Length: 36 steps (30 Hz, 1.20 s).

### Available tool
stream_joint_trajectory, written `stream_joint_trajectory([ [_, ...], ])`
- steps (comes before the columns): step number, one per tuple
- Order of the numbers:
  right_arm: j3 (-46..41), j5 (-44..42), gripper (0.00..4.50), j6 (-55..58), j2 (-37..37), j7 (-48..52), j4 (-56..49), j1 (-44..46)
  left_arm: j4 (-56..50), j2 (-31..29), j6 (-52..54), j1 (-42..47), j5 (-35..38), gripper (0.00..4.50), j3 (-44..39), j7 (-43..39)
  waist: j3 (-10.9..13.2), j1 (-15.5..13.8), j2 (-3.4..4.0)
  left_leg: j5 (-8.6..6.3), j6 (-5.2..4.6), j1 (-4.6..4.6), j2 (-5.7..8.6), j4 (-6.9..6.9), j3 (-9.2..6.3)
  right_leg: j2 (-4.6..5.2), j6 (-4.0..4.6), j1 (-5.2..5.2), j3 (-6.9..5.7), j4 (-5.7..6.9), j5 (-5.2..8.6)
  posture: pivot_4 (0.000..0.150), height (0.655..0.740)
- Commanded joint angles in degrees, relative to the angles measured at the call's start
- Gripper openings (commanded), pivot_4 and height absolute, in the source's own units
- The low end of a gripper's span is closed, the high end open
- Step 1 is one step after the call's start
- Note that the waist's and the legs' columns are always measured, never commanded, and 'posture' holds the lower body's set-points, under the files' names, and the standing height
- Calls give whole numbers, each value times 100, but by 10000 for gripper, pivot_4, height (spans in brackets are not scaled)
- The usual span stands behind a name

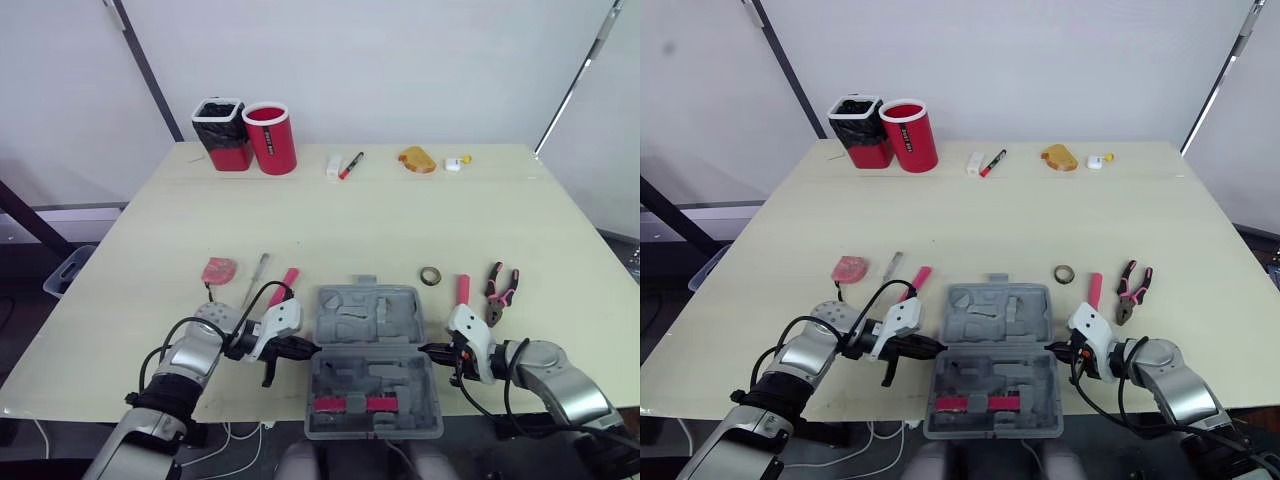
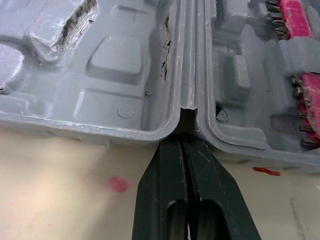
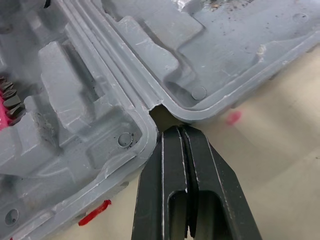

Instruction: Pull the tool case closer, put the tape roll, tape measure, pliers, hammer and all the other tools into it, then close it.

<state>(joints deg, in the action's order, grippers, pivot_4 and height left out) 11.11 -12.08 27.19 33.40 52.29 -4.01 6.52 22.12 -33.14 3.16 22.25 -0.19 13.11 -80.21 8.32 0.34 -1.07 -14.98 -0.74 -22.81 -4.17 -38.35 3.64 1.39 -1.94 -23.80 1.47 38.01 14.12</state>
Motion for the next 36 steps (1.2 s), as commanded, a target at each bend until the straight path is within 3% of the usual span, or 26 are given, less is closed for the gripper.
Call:
stream_joint_trajectory([
  [1,-135,-123,9,3,79,59,-249,-59,-37,59,156,-178,-53,733,333,-31,0,-9,0,0,0,0,0,0,0,0,0,0,0,0,0,1500,7400],
  [14,-19,-165,9,150,-32,31,-391,-148,174,-259,0,-132,-73,733,259,-24,0,32,0,0,0,2,0,1,-3,-2,1,0,-1,0,0,1500,7400],
  [36,-29,-185,9,238,-18,-19,-414,-244,308,-306,-141,-188,-74,733,369,-35,-1,41,1,0,0,6,-1,1,-4,-5,2,0,1,2,1,1500,7400],
])
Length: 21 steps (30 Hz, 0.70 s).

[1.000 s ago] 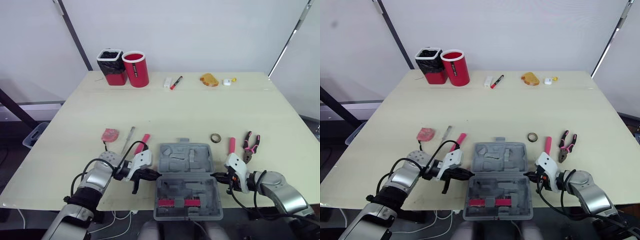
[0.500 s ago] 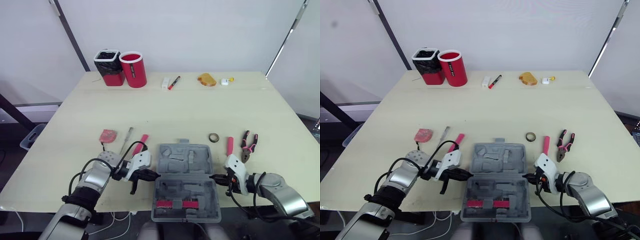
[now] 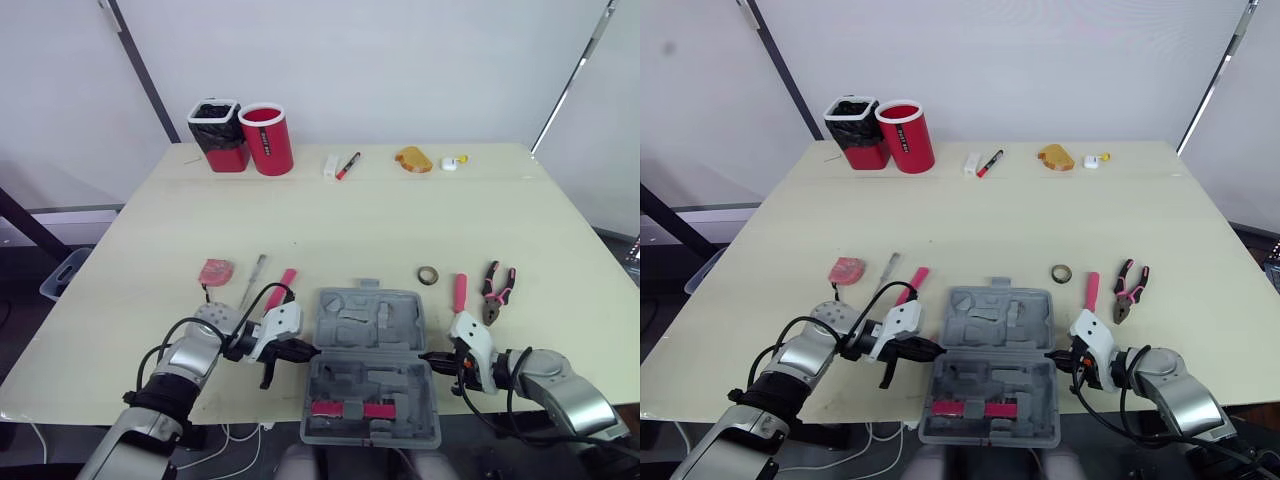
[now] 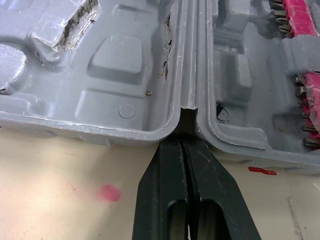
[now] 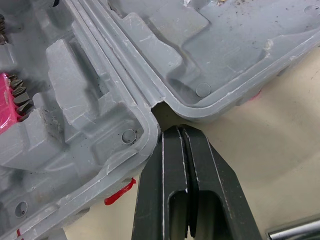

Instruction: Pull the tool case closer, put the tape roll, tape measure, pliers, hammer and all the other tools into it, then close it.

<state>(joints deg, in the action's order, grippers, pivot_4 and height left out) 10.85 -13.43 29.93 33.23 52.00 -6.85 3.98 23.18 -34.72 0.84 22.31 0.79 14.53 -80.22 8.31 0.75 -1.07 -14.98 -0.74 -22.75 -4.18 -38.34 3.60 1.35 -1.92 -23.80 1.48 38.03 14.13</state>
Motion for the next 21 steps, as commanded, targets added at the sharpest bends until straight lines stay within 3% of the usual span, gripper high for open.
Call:
stream_joint_trajectory([
  [1,-6,-49,9,-38,0,11,-118,16,199,-152,96,-200,-170,733,229,-37,0,0,0,0,0,0,0,0,0,0,0,0,0,0,0,1500,7400],
  [21,29,-152,9,127,90,188,-219,-43,-87,-263,321,-348,-37,733,347,-175,-1,3,1,0,0,1,-1,1,1,-1,0,0,1,-1,0,1500,7400],
])
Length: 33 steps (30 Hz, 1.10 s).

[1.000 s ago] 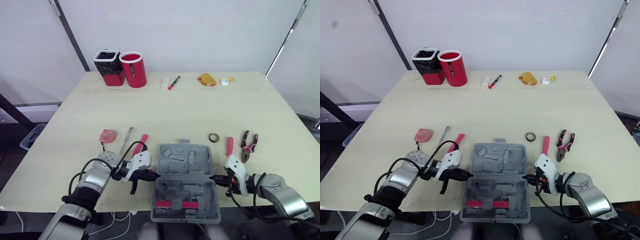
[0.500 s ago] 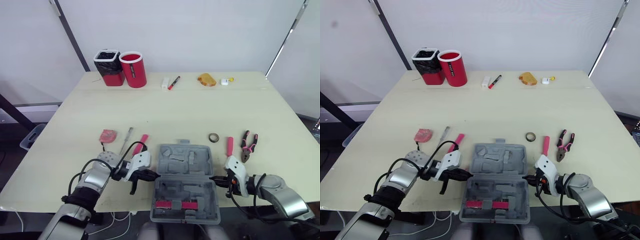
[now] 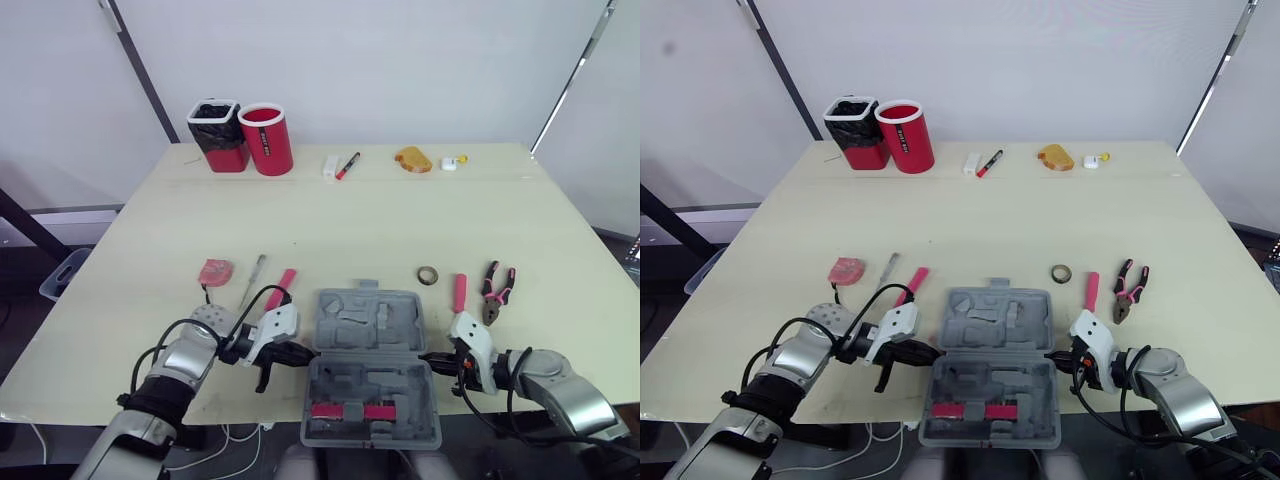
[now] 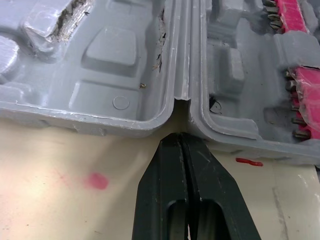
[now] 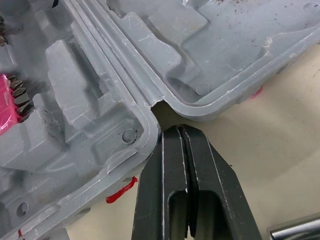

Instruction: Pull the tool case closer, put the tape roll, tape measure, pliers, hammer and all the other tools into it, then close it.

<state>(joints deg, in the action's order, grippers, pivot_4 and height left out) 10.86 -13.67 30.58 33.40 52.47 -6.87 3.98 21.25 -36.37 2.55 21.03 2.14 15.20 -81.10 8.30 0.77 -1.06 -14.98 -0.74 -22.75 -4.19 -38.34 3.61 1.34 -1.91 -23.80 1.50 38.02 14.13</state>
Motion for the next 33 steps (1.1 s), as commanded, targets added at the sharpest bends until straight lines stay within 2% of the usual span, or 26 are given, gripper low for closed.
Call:
stream_joint_trajectory([
  [1,39,-149,9,89,83,166,-239,-58,83,-102,164,-222,-163,733,289,-96,0,-1,0,0,0,0,0,0,0,0,0,0,0,0,0,1500,7400],
  [33,23,-134,9,170,107,120,-252,-48,-165,-197,403,-280,-49,733,347,-41,0,-11,0,0,0,0,0,0,0,0,0,0,0,-1,0,1500,7400],
])
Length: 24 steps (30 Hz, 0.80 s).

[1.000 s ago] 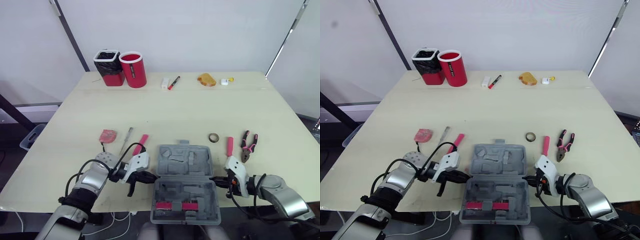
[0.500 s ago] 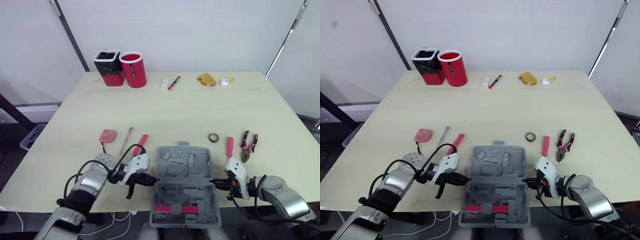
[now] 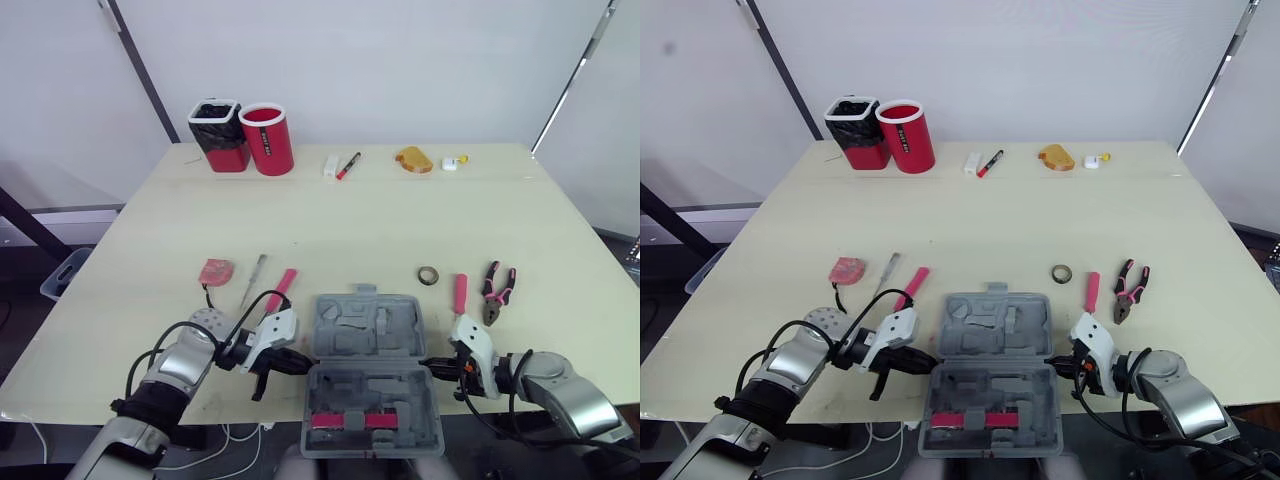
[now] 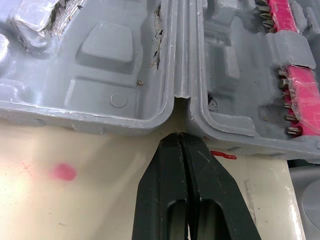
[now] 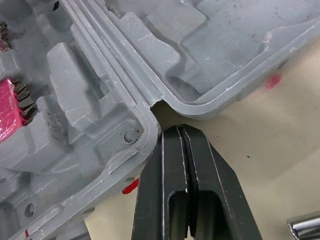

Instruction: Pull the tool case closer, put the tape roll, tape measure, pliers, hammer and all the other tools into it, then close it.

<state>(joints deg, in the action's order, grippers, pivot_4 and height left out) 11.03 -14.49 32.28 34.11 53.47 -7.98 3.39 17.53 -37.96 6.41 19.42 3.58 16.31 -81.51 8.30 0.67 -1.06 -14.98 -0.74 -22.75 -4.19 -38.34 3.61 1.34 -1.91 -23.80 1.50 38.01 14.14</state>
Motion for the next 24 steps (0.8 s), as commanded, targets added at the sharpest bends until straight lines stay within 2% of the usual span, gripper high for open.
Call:
stream_joint_trajectory([
  [1,7,-58,9,7,31,17,-149,11,242,-31,-6,-99,-194,733,217,30,0,-1,0,0,0,0,0,0,0,0,0,0,0,0,0,1500,7400],
  [24,-103,70,9,-182,65,-122,3,0,578,42,-253,74,-222,733,154,148,0,-26,0,0,0,0,0,-1,-1,0,0,3,0,2,-1,1500,7400],
])
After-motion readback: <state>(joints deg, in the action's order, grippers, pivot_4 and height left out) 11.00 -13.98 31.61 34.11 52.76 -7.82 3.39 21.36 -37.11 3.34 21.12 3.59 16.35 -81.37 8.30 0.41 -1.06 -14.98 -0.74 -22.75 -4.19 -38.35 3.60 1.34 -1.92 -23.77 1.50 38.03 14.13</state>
